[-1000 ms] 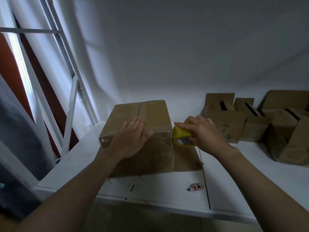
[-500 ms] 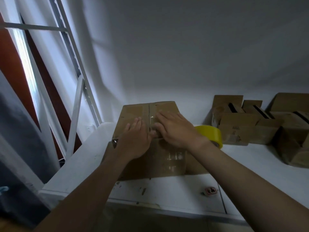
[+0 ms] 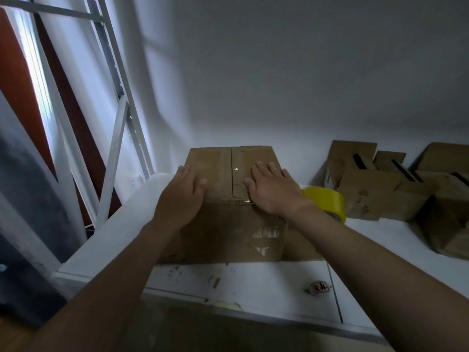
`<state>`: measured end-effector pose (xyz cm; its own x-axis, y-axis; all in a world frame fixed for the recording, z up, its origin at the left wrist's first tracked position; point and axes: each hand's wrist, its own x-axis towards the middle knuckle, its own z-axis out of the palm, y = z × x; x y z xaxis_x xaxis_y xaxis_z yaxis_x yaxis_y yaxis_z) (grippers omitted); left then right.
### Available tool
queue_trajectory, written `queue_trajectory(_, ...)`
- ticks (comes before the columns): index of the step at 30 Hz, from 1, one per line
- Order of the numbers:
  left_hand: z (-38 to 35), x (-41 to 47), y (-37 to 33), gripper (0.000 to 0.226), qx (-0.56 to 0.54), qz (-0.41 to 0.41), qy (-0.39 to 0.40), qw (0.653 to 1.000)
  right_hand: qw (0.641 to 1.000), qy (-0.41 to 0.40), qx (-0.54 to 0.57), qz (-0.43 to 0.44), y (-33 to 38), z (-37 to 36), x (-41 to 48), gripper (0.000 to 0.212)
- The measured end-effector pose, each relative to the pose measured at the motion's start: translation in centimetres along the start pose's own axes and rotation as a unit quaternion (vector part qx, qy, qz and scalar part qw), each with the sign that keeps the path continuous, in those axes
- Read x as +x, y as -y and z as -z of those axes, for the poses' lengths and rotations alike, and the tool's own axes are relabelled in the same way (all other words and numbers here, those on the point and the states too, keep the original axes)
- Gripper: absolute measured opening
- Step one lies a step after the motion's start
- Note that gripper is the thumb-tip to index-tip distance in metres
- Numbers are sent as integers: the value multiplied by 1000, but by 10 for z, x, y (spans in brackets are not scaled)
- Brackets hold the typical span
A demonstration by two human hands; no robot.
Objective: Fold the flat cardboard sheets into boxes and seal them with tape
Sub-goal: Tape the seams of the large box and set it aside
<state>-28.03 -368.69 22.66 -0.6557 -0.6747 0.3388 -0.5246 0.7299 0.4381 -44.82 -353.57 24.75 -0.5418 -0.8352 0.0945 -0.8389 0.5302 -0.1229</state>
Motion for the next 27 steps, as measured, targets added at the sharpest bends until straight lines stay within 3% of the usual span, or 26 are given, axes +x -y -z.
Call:
queue_trajectory(3,-7,-9,12,63,-208,79,-27,975,1000,-9,-2,0,1,-2,1,67)
queue_trajectory(4,-9,-11,17,68,-230,76,-37,970,1000,-10,-4,3,2,-2,1,67)
queue_trajectory(8,-8,-2,27,69,-10,-103,-109,989,999,-7,-7,34,4,1,0,67)
queue_trajectory(10,-2,1,16,89,111,-155,-69,979,999,-2,-6,54,6,2,-2,69)
queue_trajectory(13,3,0,1,127,151,-112,17,982,997,-12,-8,76,3,3,-4,94)
queue_trajectory(15,4,-2,1,132,136,-95,42,985,995,-10,-37,94,2,2,-5,113)
queue_trajectory(18,9,-2,6,117,71,-86,59,992,992,9,-67,109,2,2,-4,117)
queue_trajectory(20,10,-8,9,110,-32,-54,51,997,990,9,-80,114,3,2,-4,117)
queue_trajectory(24,0,-19,15,109,-282,56,-2,958,987,2,-94,129,3,2,-5,115)
queue_trajectory(27,-13,-28,12,102,-296,113,-39,948,987,3,-96,130,4,2,-5,115)
